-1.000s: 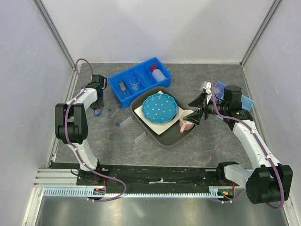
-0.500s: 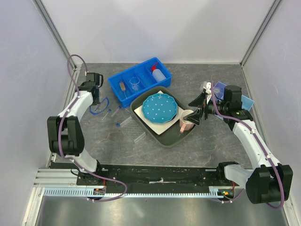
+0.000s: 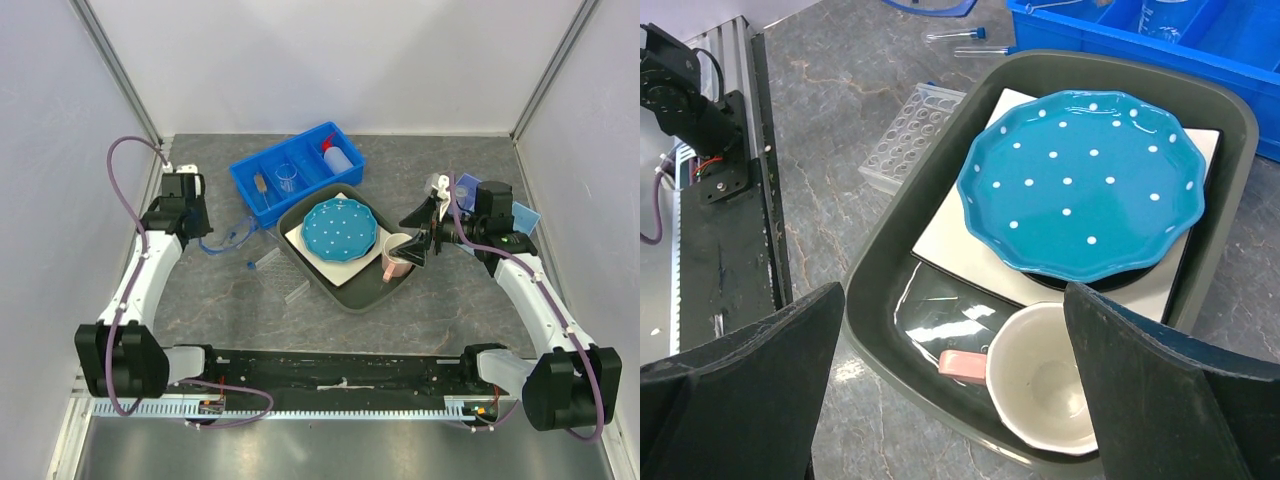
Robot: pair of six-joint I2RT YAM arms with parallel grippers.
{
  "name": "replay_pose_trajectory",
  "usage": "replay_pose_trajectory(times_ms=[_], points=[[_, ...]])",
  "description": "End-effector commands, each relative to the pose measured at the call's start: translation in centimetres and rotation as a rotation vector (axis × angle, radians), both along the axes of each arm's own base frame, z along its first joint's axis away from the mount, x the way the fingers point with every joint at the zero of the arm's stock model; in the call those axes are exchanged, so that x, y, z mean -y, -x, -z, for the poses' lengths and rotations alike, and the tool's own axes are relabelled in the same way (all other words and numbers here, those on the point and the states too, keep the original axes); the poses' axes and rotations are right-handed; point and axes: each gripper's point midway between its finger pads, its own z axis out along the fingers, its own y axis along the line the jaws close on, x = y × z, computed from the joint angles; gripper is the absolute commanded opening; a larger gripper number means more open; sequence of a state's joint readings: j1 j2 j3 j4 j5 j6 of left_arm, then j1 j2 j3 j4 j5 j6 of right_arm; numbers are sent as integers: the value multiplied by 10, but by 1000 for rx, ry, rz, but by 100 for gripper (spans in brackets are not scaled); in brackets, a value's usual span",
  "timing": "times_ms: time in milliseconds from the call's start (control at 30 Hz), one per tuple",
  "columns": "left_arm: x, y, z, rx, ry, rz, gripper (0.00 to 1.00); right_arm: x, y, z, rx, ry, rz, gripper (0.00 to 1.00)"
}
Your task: Organize the chemistry lab equipment
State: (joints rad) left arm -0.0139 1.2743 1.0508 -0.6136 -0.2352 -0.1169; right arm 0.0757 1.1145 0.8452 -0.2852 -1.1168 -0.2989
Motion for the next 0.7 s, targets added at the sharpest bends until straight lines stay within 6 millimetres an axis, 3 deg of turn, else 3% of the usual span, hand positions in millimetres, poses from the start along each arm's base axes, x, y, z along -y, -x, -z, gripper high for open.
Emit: replay_pose_trajectory(times_ms=[0,233,333,400,600,633,667], points=[[44,19,-18,55,255,60,2,-9,11,-8,27,-51,-96,98],[113,55,-45,112,635,210,2,-36,26,-3,-57,-49,-180,98],[138,66,-51,137,802,272,2,-52,36,-11,-87,-1,-221,98],[159,81,-46,103,937,329,2,-66,52,-27,-138,7,-272,97],[179,88,-54,170,1169,331,2,-121,86,-56,-283,-6,-278,93],[181,89,-55,163,1206,310,2,-132,99,-60,-344,-17,-289,93],[182,88,-54,176,1223,311,2,-139,98,-63,-343,-30,-271,93]])
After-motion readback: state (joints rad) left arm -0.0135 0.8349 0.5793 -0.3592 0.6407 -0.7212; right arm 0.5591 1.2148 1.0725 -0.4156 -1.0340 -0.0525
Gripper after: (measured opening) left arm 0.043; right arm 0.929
